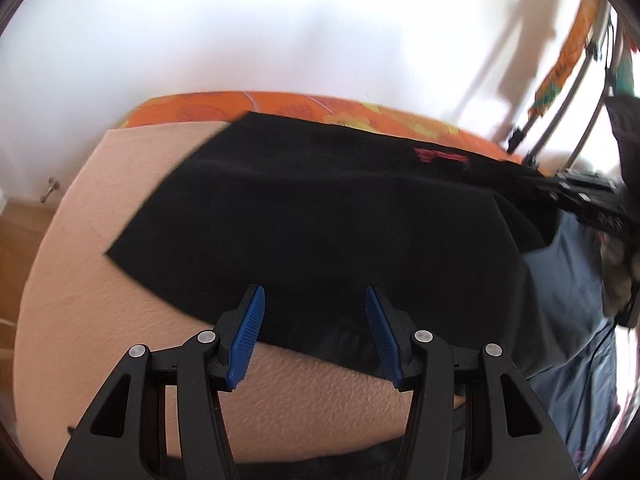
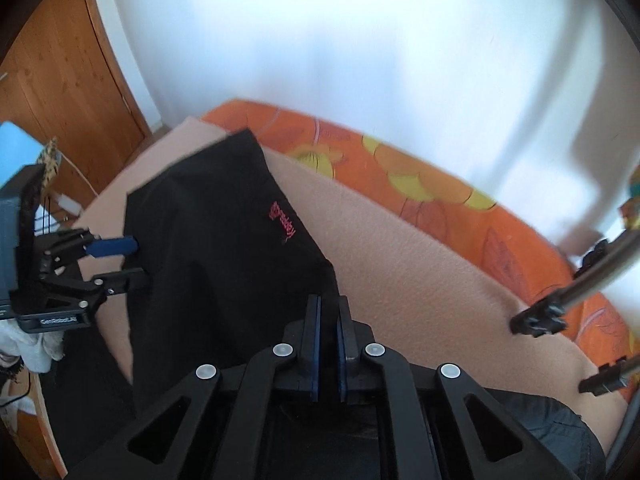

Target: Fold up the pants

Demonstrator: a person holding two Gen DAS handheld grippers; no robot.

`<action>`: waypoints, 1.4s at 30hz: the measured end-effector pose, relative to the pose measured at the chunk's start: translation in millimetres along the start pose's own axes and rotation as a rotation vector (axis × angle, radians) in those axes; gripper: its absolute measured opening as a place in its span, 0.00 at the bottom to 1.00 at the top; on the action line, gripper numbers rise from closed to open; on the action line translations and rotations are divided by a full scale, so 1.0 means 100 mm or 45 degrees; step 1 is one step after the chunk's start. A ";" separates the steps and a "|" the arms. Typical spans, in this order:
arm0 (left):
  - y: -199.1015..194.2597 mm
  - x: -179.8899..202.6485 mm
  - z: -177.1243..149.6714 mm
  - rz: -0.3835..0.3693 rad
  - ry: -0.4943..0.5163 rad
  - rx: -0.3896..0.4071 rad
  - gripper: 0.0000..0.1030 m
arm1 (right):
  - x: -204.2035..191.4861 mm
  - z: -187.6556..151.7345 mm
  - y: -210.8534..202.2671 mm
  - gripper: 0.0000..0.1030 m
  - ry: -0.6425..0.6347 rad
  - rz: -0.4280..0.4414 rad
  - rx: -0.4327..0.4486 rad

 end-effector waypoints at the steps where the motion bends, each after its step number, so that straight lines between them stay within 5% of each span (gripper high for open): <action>1: -0.06 -0.03 0.01 -0.013 -0.024 0.009 0.50 | -0.04 0.00 -0.12 0.03 -0.013 -0.005 0.033; 8: -0.51 -0.20 0.13 -0.093 -0.154 0.039 0.58 | -0.75 -0.27 -0.67 0.03 -0.239 -0.022 0.138; 15: -0.64 0.11 0.19 -0.154 -0.119 0.001 0.64 | -1.45 -0.78 -0.93 0.03 -0.397 0.024 0.147; 22: -0.45 0.62 0.12 -0.270 -0.070 -0.188 0.68 | -1.93 -1.30 -0.93 0.03 -0.527 0.006 0.111; 33: 0.18 1.07 -0.08 -0.058 0.112 -0.456 0.68 | -2.12 -1.58 -0.91 0.03 -0.640 -0.054 0.121; 35: 0.27 1.04 -0.13 -0.009 0.129 -0.484 0.66 | -2.13 -1.58 -0.92 0.03 -0.652 -0.062 0.132; 39: 0.30 0.92 -0.17 -0.014 0.074 -0.456 0.37 | -2.12 -1.60 -0.96 0.03 -0.642 -0.049 0.138; 40: 0.28 0.90 -0.16 -0.033 0.064 -0.434 0.18 | -2.10 -1.59 -0.96 0.03 -0.642 -0.047 0.137; 42: 0.21 0.84 -0.13 -0.032 0.059 -0.377 0.08 | -2.07 -1.58 -1.00 0.04 -0.648 -0.048 0.138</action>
Point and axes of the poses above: each gripper's, at about its wrist camera, not at the fingertips, and y roughly the way its jaws point, x to its right, z to its top, the point moved 6 cm from there along y, roughly the way its jaws point, and after that the axes turned 1 degree about z, right-handed, at the moved point
